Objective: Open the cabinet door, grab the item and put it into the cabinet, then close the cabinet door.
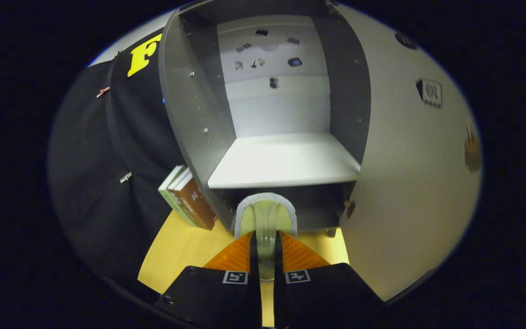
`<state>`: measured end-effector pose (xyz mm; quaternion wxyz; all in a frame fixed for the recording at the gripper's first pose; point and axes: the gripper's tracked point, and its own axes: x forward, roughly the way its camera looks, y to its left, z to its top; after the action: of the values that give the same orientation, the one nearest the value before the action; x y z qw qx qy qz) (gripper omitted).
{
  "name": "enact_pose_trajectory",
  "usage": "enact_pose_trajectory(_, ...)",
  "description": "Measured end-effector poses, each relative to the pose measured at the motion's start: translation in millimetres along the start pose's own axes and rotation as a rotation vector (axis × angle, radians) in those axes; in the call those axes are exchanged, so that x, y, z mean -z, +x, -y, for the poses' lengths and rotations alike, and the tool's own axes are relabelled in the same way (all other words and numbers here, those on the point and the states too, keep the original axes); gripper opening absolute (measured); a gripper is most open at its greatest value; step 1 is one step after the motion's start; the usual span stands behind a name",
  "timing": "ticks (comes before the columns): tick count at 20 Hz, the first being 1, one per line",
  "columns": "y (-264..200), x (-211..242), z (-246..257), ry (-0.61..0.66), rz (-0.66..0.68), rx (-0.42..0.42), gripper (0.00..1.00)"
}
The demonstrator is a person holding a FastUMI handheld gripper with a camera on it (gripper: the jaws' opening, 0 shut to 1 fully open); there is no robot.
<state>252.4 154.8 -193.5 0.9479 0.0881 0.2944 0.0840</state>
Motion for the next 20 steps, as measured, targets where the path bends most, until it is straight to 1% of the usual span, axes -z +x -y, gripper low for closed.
enact_pose_trajectory(3, 16, -53, 2, 0.010, 0.054, 0.015, 0.14)
enact_pose_trajectory(5, 31, -79, 1, 0.032, 0.072, 0.019, 0.15)
enact_pose_trajectory(9, 73, -114, 5, 0.069, 0.083, 0.049, 0.14)
enact_pose_trajectory(12, 111, -119, 10, 0.075, 0.059, 0.068, 0.14)
enact_pose_trajectory(16, 156, -116, 22, 0.144, 0.006, 0.092, 0.14)
enact_pose_trajectory(20, 191, -112, 32, 0.203, -0.047, 0.108, 0.15)
